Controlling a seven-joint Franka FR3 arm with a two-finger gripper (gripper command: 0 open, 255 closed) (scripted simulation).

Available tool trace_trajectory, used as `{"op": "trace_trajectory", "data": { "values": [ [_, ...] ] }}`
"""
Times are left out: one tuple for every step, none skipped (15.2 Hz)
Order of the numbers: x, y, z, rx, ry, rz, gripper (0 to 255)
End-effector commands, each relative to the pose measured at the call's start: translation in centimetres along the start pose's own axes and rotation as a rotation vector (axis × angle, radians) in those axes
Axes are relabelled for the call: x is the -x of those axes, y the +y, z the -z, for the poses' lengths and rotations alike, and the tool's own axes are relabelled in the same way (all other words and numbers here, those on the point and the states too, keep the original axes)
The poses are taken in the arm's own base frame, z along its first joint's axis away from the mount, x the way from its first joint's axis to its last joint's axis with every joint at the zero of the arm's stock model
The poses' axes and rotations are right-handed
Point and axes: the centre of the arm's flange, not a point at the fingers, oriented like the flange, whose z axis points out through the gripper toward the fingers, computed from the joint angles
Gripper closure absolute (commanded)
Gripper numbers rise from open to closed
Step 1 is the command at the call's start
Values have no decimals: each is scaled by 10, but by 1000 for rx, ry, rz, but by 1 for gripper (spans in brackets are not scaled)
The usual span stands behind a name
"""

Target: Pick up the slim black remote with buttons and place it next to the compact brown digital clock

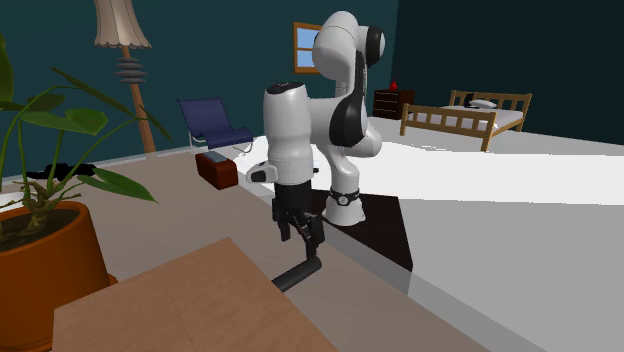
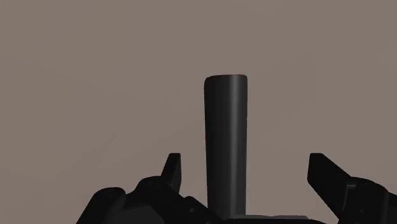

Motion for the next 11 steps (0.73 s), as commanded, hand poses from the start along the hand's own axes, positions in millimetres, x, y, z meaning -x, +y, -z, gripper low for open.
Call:
{"op": "trace_trajectory", "data": {
  "values": [
    [-19, 6, -21, -2, -1, -52, 0],
    [-19, 6, -21, -2, -1, -52, 0],
    [-19, 6, -26, -2, -1, -52, 0],
    [-19, 6, -32, -2, -1, -52, 0],
    [-19, 6, -37, -2, -1, -52, 0],
    [-19, 6, -42, -2, -1, -52, 0],
    [-19, 5, -47, -2, -1, -52, 0],
    [-19, 5, -53, -2, -1, -52, 0],
    [-19, 5, -61, -2, -1, -52, 0],
    [-19, 5, -61, -2, -1, -52, 0],
    [-19, 5, -61, -2, -1, -52, 0]
  ]
}}
